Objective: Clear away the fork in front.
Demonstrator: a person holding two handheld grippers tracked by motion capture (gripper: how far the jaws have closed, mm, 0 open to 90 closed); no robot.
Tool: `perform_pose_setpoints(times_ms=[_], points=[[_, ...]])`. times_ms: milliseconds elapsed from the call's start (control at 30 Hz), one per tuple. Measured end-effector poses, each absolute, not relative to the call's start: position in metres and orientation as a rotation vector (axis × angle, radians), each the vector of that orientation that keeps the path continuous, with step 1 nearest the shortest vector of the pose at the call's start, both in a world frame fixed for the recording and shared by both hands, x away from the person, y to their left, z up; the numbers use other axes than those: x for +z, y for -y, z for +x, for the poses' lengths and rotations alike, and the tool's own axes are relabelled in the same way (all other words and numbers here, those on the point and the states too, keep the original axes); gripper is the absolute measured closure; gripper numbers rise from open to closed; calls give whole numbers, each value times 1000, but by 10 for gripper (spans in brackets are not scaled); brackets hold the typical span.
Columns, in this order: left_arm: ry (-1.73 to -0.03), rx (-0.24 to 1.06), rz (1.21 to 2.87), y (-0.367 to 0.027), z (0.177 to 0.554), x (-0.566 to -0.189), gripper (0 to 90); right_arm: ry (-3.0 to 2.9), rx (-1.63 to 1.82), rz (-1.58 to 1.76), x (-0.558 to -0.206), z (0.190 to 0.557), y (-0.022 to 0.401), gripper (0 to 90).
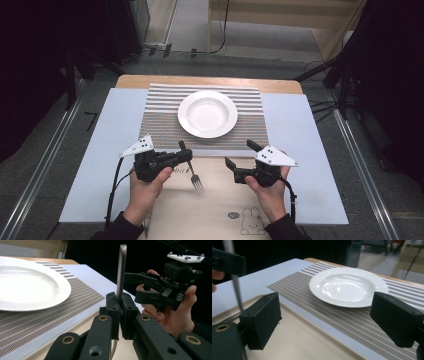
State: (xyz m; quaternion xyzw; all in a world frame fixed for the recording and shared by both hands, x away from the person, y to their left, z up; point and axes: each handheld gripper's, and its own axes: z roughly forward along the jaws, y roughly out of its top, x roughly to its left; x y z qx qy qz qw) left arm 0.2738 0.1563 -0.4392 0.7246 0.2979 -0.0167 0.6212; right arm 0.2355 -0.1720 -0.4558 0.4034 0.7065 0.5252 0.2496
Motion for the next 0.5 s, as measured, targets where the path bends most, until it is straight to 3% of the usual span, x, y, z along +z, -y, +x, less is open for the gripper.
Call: perform_pose_setpoints(times_ms=[500], points=[[-659, -13, 1685, -164, 271, -436, 865, -1855, 1395, 1156, -460, 231, 210, 0]])
